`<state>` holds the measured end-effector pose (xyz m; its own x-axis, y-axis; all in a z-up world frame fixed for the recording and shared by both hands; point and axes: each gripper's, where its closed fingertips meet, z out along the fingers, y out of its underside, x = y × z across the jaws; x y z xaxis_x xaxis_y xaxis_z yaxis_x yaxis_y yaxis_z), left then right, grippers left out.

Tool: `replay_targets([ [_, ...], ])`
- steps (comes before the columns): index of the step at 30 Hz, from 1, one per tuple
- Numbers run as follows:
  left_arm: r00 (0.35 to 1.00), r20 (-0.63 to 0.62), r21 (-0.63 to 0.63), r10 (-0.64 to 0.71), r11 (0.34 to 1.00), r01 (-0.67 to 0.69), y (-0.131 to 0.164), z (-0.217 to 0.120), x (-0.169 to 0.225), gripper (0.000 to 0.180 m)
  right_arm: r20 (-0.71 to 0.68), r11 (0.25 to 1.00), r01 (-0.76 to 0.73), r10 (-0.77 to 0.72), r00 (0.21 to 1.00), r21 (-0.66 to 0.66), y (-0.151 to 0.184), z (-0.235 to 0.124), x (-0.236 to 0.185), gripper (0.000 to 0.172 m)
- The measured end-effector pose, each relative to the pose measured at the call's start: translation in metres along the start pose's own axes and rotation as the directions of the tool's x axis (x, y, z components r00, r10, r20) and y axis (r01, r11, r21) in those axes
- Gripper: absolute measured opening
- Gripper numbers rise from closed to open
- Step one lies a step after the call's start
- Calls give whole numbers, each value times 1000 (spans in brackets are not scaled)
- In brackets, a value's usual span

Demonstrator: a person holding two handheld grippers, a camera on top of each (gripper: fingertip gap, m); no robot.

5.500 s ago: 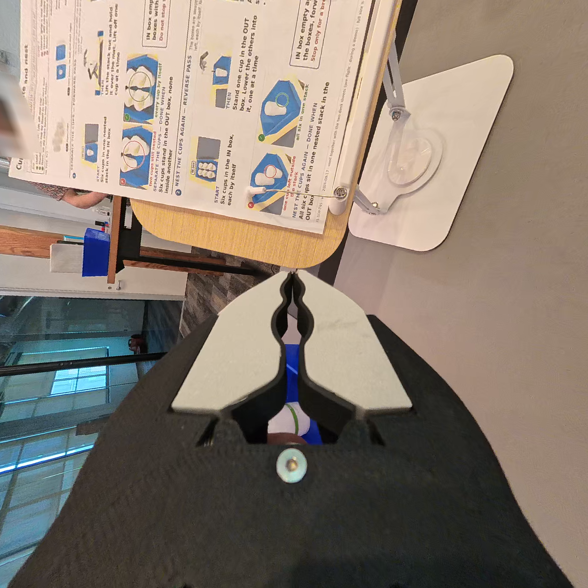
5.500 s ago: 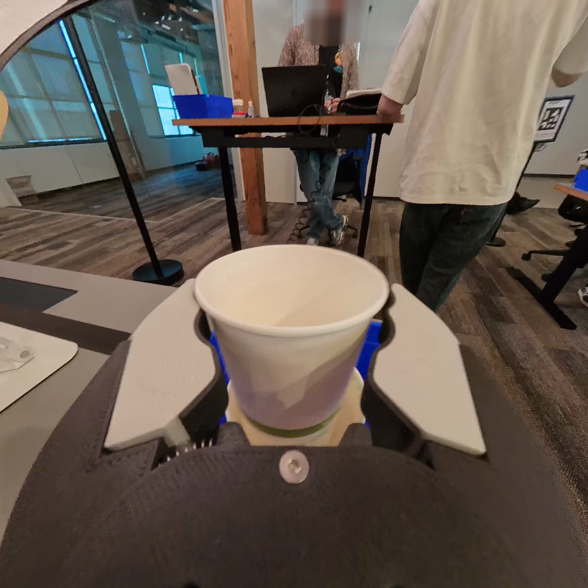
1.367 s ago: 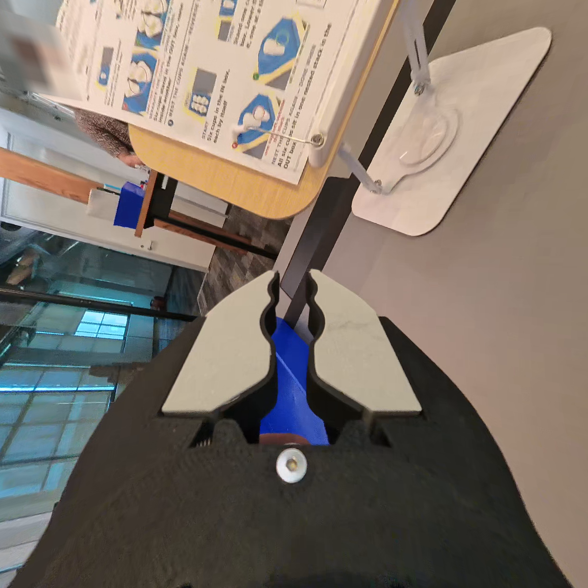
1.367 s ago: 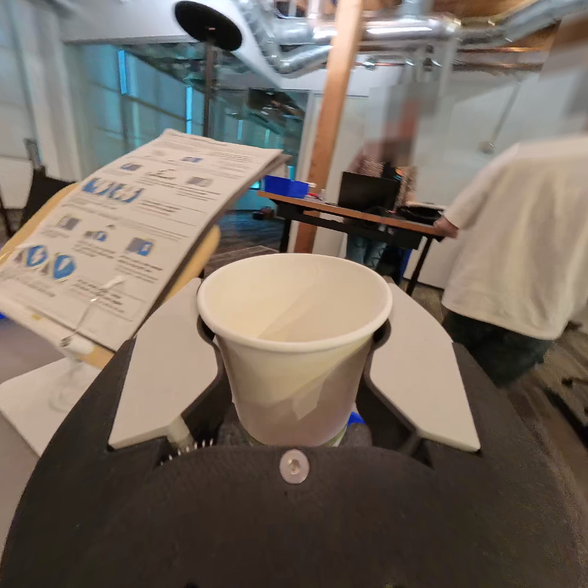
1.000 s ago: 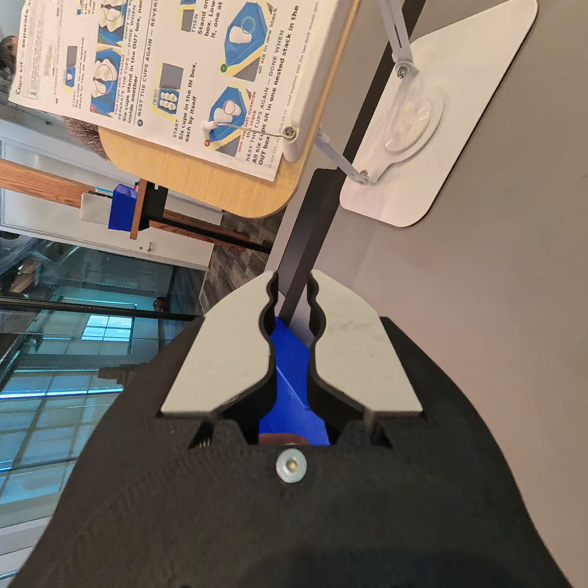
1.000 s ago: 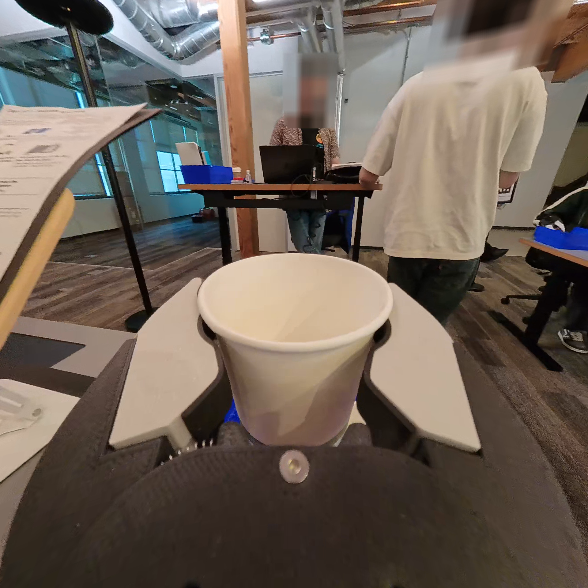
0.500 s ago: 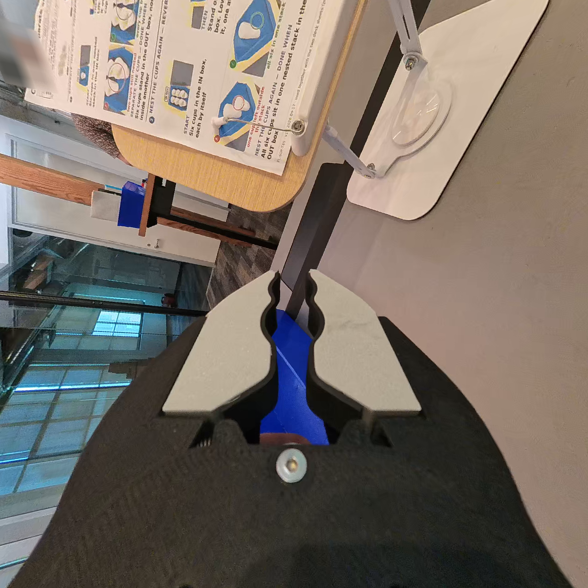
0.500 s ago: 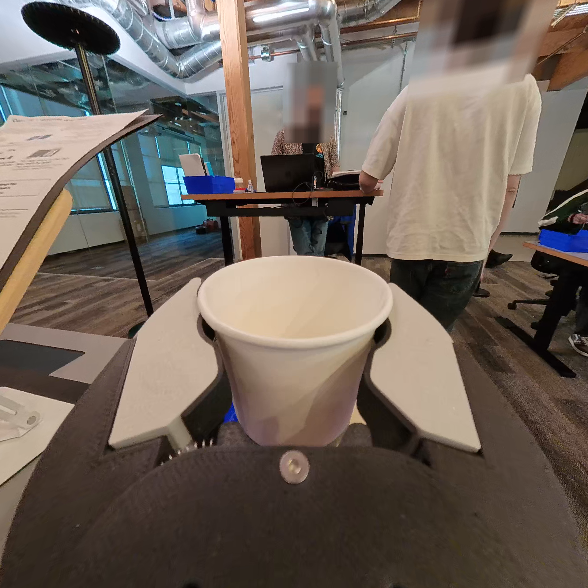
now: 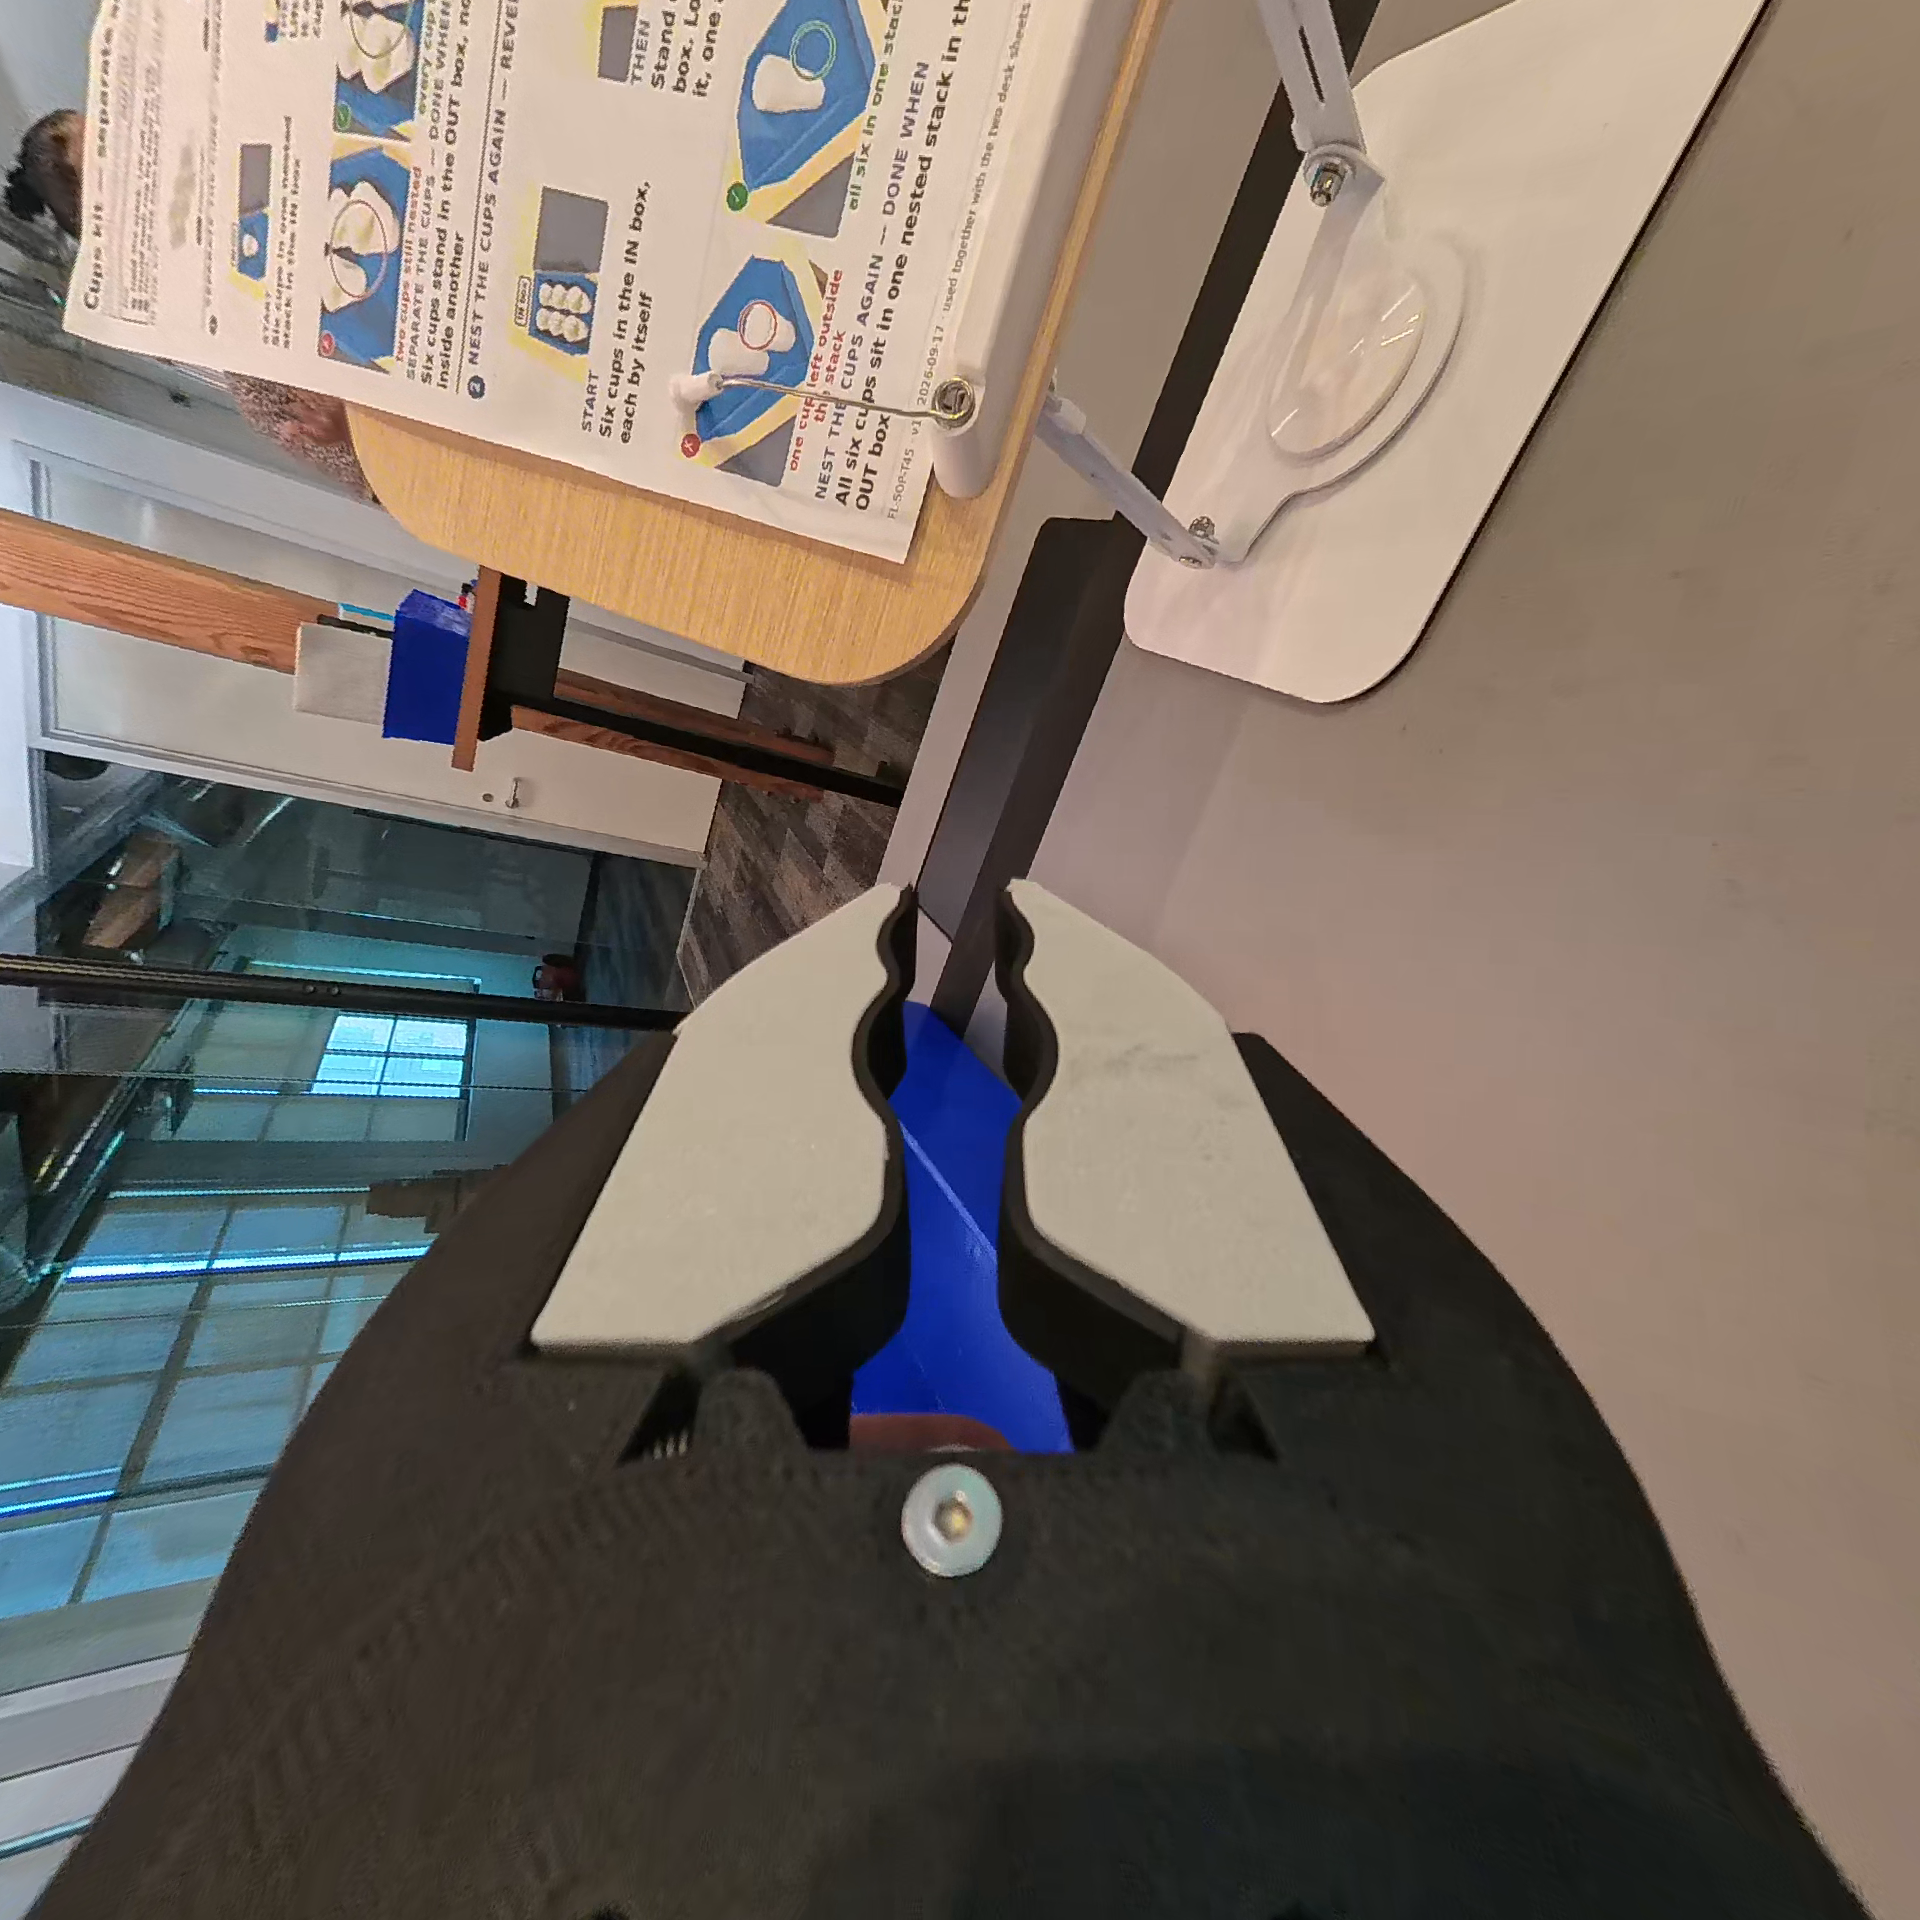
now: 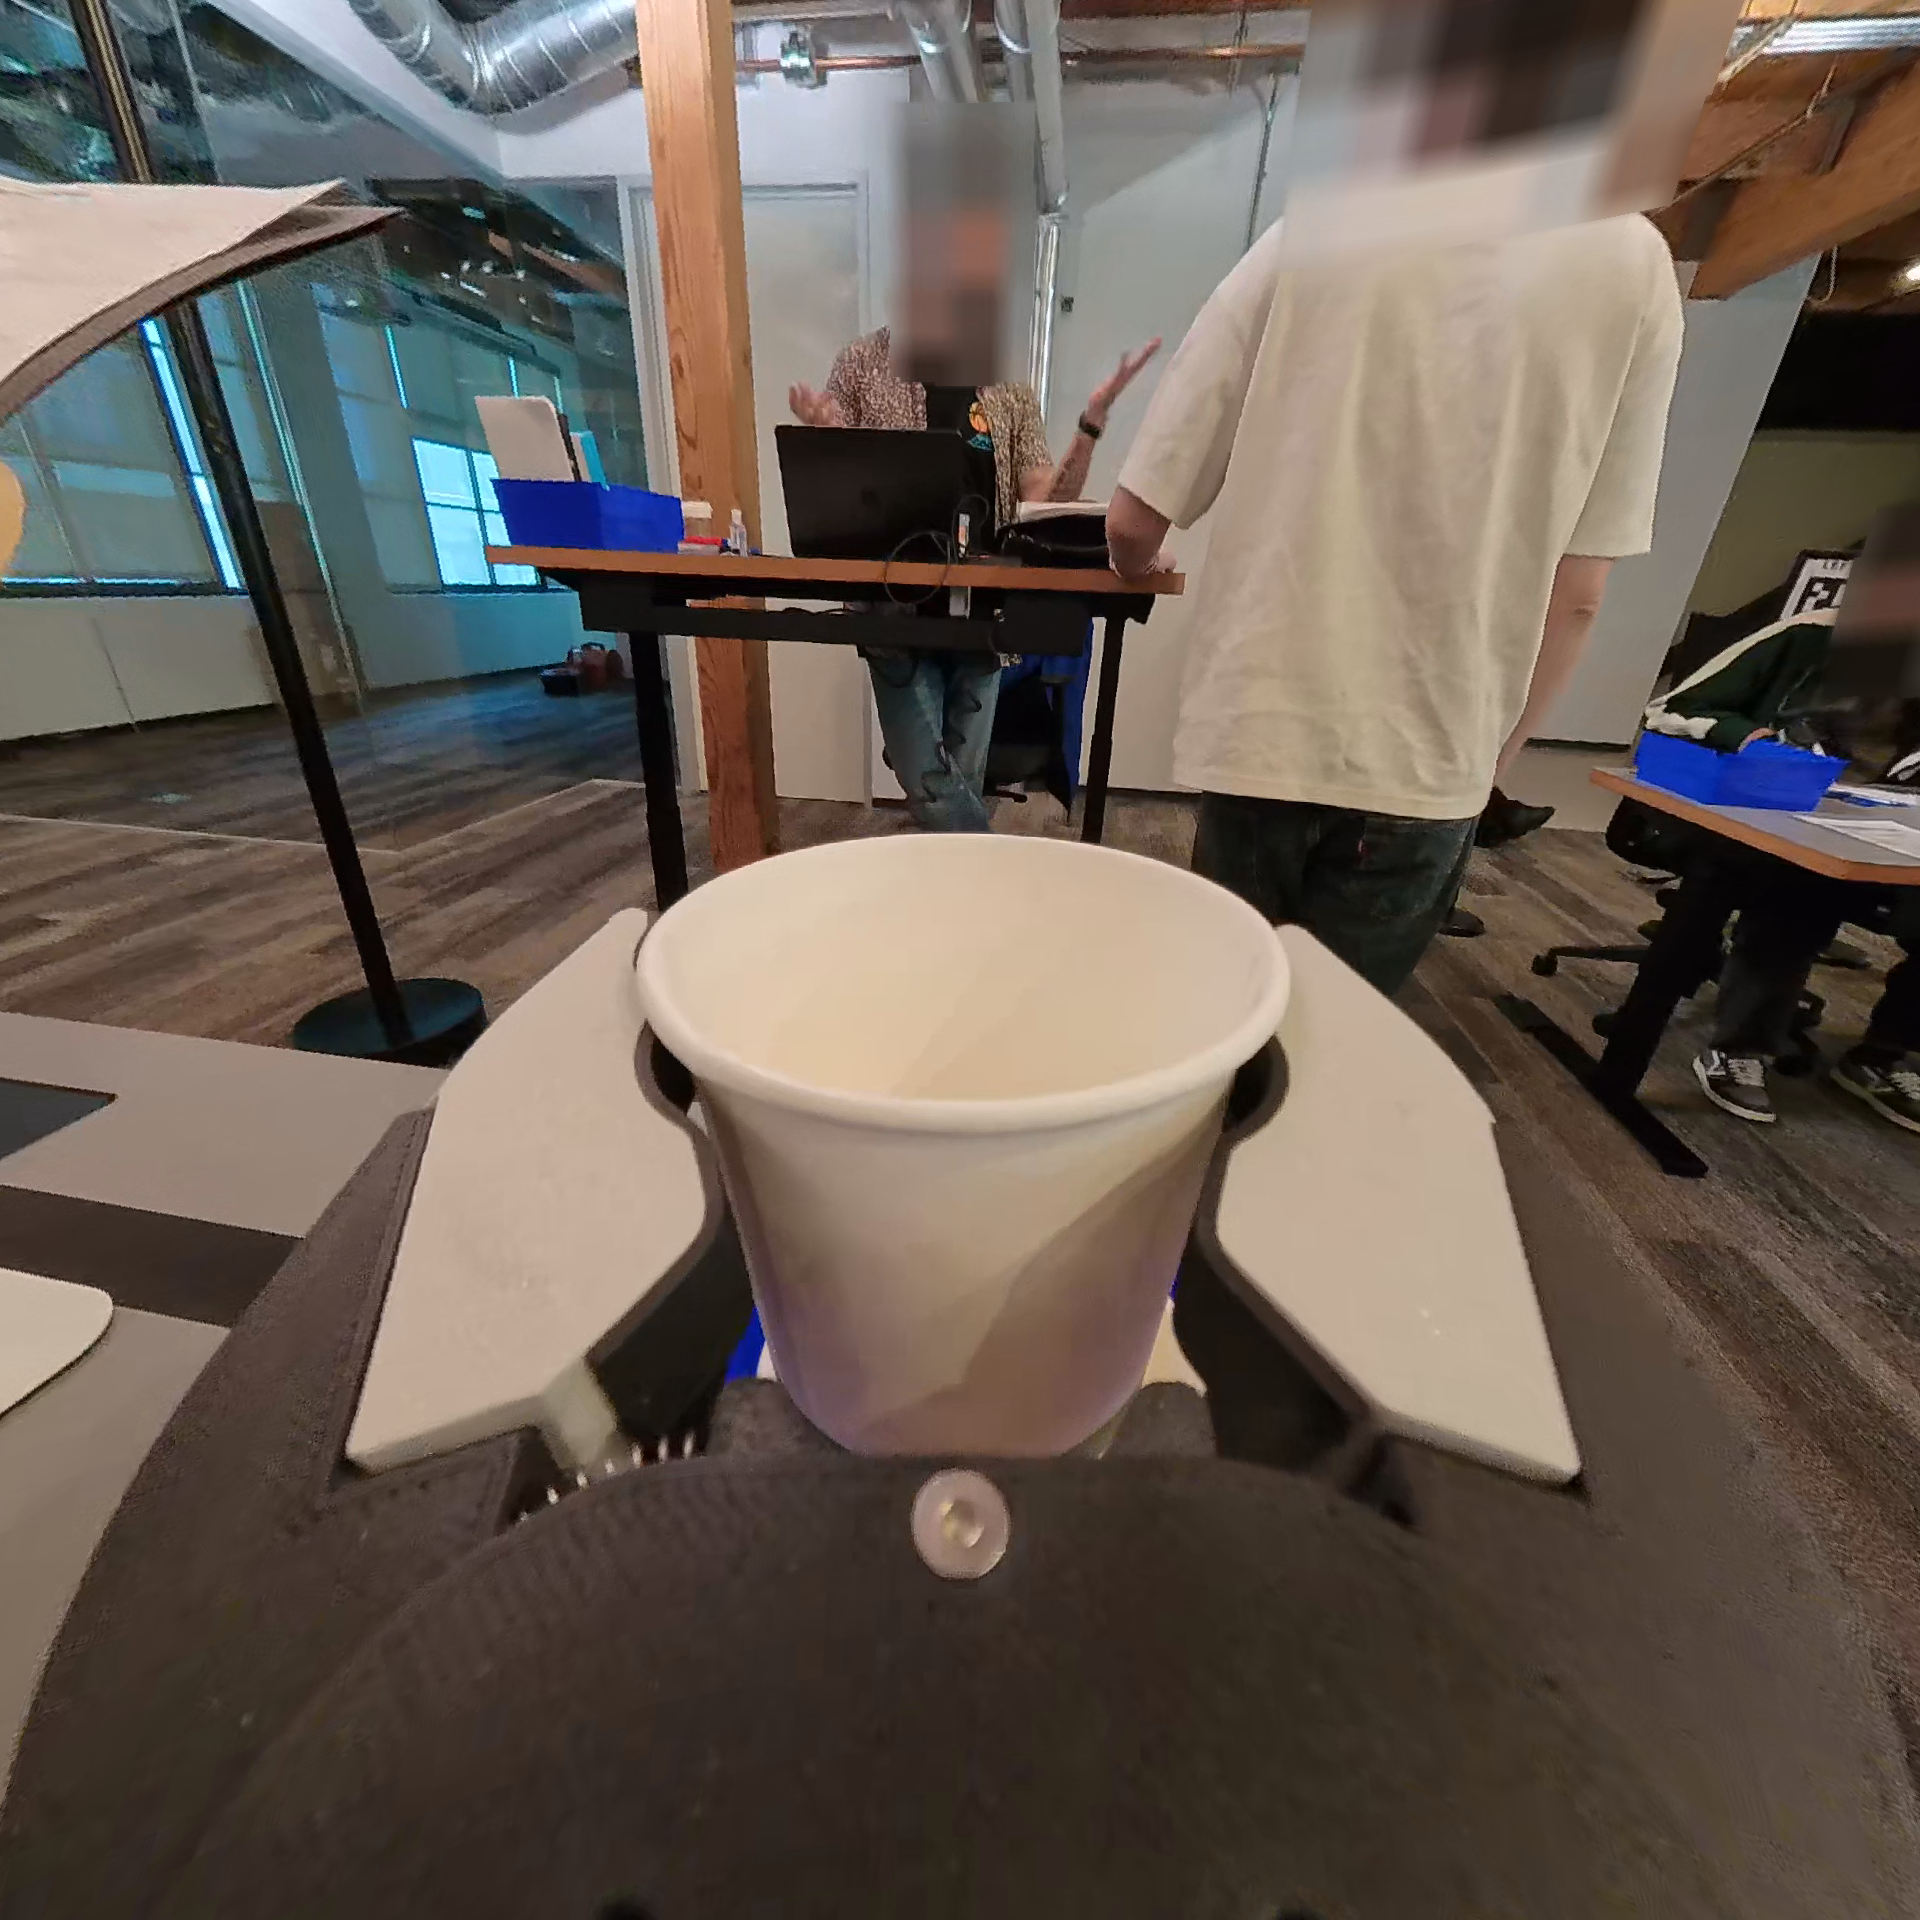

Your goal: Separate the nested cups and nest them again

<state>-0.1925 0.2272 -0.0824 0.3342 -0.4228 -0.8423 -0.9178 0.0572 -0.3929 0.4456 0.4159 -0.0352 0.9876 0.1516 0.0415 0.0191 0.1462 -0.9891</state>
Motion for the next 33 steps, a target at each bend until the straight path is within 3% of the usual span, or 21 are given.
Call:
replay_targets([
  [5,1000,1,-7,-4,1000,4,2,-1,-2,14,-9,999,-2,2,1000,-53,2,-1,6,124],
  [19,999,19,-12,-26,1000,26,5,-5,-10,17,12,1000,1,-1,1000,28,-28,-9,-2,115],
  [29,945,194,61,-262,965,255,20,-17,-85,71,58,991,99,-105,993,93,-67,-11,-47,105],
  [33,906,238,128,-349,936,327,21,-18,-121,79,81,985,128,-138,987,114,-79,-12,-65,103],
])
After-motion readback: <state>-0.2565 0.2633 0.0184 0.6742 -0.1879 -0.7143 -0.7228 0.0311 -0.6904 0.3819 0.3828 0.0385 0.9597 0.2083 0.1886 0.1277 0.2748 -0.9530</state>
